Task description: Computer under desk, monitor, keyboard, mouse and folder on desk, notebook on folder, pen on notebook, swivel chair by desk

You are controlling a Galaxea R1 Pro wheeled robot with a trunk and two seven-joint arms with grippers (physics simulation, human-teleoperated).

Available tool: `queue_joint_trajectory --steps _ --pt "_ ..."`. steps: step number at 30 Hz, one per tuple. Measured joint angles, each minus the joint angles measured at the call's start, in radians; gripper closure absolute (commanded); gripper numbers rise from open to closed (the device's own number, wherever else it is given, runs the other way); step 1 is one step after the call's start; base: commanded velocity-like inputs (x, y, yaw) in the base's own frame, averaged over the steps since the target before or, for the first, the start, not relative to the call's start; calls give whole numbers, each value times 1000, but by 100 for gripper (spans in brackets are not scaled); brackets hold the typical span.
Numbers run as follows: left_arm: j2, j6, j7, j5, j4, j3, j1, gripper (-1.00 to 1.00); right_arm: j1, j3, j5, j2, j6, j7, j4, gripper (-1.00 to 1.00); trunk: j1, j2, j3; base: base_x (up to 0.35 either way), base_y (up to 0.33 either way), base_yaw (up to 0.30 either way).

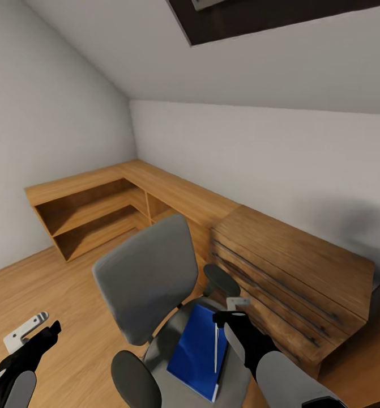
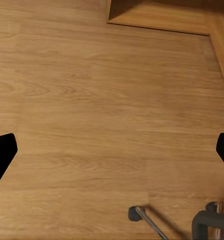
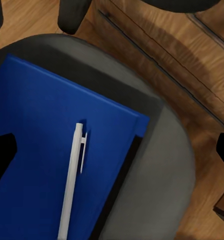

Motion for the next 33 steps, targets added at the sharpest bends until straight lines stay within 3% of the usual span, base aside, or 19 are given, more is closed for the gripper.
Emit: queue_joint_trajectory --steps 2,18,33 --pt "-1 1 0 0 0 -1 0 -100 0 2 -27 0 0 -1 0 -100 8 -14 -7 0 0 -45" --pt "-1 1 0 0 0 0 0 -100 0 1 -62 0 -2 0 -1 -100 69 -126 -61 0 0 -12" --pt "-2 2 0 0 0 0 0 -100 0 1 -73 0 -6 -3 0 -100 127 -231 -108 0 0 184"
